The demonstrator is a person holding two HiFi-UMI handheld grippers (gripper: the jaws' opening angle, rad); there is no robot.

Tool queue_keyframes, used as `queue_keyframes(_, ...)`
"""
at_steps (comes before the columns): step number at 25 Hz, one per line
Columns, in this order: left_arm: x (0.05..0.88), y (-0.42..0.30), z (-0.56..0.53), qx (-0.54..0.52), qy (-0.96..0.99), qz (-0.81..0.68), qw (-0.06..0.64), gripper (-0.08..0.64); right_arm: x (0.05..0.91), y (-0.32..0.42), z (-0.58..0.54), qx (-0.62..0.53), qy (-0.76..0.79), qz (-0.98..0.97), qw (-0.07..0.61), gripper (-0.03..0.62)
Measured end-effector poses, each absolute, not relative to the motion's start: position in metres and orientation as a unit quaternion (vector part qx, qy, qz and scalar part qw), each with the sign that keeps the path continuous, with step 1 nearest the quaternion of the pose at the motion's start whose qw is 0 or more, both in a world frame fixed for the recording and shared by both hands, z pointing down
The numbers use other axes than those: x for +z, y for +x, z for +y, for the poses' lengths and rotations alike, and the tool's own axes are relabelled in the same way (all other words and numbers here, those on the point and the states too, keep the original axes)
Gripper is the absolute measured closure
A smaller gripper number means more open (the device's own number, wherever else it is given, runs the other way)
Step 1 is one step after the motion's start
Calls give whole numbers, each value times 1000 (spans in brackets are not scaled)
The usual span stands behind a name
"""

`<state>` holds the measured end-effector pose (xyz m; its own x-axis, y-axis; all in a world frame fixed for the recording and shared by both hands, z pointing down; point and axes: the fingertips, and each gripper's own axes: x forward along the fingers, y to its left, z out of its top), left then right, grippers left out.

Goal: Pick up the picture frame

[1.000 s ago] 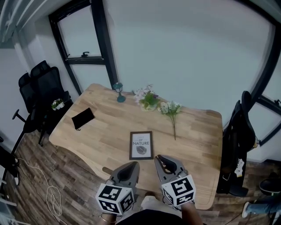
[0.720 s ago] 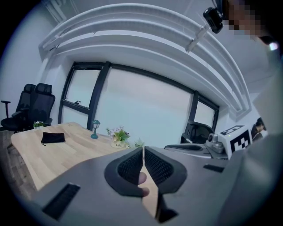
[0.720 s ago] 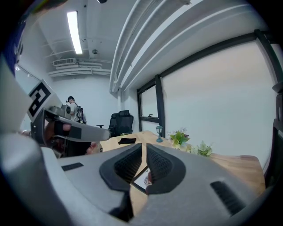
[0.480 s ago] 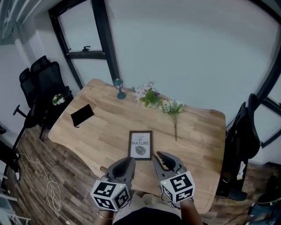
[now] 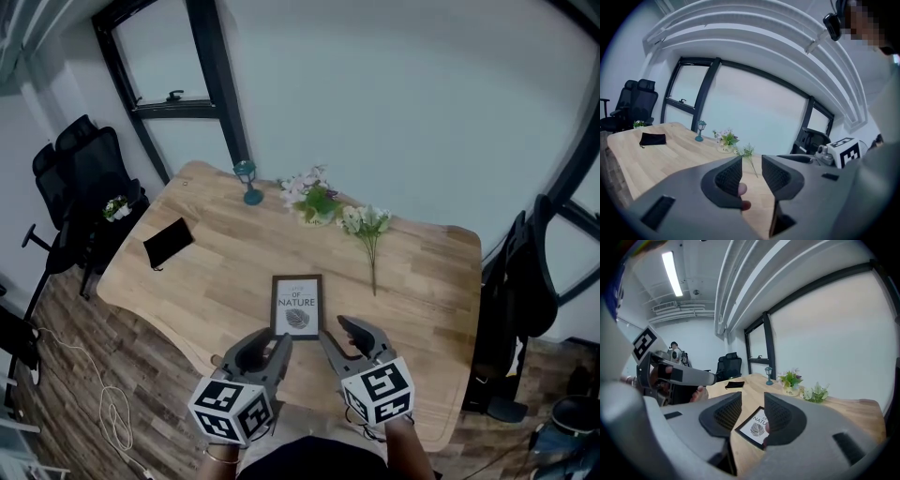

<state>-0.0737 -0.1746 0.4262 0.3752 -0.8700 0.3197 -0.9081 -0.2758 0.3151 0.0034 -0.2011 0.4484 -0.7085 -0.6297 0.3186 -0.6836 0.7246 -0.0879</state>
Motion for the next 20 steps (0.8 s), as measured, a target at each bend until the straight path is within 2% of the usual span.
queue_keyframes(8,444,-85,-193,54,801,-539,255,403,459,-10,-222,98,365,-914,149,449)
queue_keyframes(20,467,-107,-233,65,803,-522,281,376,494,-24,-256,107,390,-895,185,446)
